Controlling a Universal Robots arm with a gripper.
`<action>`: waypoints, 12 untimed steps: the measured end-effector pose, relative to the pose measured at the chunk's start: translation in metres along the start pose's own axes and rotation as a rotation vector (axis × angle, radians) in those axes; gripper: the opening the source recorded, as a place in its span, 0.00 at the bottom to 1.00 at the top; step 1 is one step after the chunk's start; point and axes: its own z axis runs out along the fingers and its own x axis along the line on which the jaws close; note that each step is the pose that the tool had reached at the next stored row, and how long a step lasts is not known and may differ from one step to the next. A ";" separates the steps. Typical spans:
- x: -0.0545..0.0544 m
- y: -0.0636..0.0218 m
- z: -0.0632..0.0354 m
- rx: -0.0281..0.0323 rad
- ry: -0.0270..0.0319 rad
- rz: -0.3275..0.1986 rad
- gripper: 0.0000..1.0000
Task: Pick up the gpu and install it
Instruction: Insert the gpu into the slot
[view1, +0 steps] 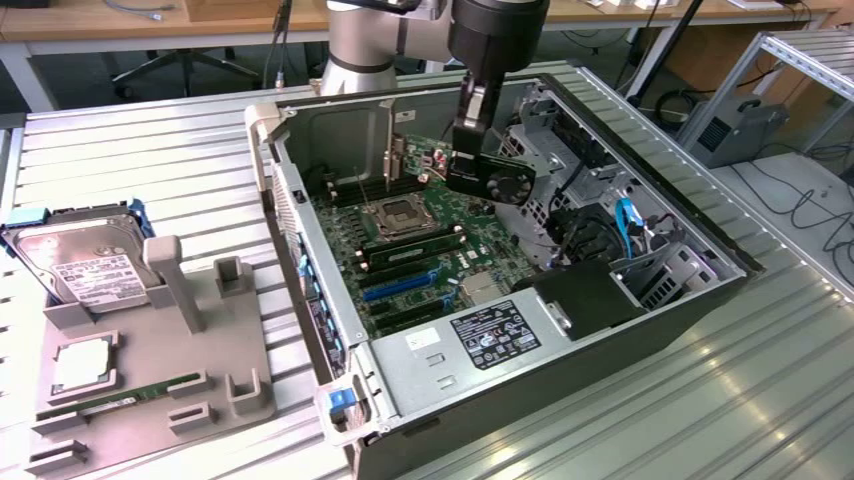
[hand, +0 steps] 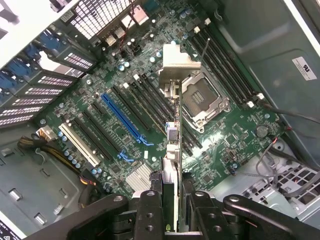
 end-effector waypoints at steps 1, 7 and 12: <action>0.000 0.0000 0.0000 -0.0001 -0.0002 -0.003 0.26; 0.000 0.0000 0.0000 -0.0007 -0.0013 -0.023 0.26; 0.000 0.0000 0.0000 -0.0011 -0.0020 -0.035 0.26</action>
